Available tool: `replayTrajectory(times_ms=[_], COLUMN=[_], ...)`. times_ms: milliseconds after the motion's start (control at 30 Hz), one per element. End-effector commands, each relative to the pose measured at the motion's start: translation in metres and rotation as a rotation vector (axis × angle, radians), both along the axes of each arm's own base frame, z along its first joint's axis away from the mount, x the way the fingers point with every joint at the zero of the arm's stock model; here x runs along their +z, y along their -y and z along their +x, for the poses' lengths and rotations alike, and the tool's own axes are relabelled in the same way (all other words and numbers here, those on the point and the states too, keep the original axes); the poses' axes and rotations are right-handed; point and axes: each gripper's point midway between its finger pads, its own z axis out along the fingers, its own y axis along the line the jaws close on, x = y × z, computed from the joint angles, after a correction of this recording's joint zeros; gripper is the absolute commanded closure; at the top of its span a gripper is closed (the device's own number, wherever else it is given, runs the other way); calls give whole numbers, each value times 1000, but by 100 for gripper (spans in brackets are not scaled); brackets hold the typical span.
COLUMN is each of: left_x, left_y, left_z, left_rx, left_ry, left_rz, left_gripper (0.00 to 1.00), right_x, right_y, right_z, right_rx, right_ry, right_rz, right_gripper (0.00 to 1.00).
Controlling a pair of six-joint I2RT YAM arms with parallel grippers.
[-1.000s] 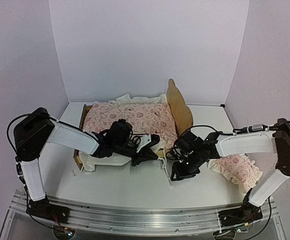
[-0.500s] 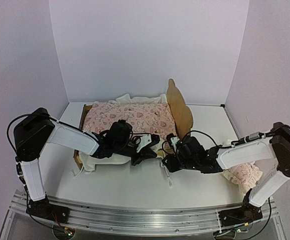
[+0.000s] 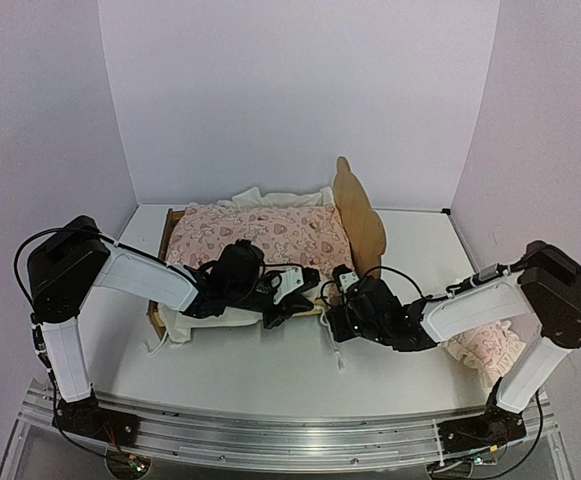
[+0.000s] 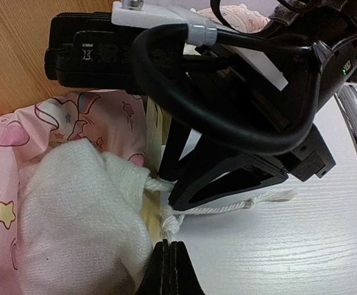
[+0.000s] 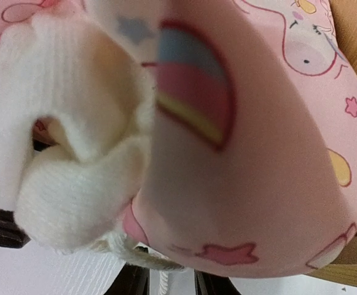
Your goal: Set up the pet bed
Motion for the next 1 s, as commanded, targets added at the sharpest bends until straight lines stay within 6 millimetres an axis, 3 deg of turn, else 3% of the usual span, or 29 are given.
replayTrajectory(times_ms=[0,233,367,600,967], left_x=[3,11,8,-1,-19], left_y=[-3,5,5,14,25], left_z=[12,14,19,25,20], left_rx=[34,23,39,42,4], left_ry=[53,85,105,132,155], left_rz=[-15,-68,-68,-90,-106], left_gripper=[100,100,100,100,100], right_x=[33,30,31,58,55], right_y=[8,-1,-12,-30,-41], right_z=[17,21,9,-29,-39], right_rx=[-77,-24,57,259,314], right_ry=[125,142,106,10,-98], right_rz=[30,-21,22,132,169], right_gripper=[76,89,100,100,100])
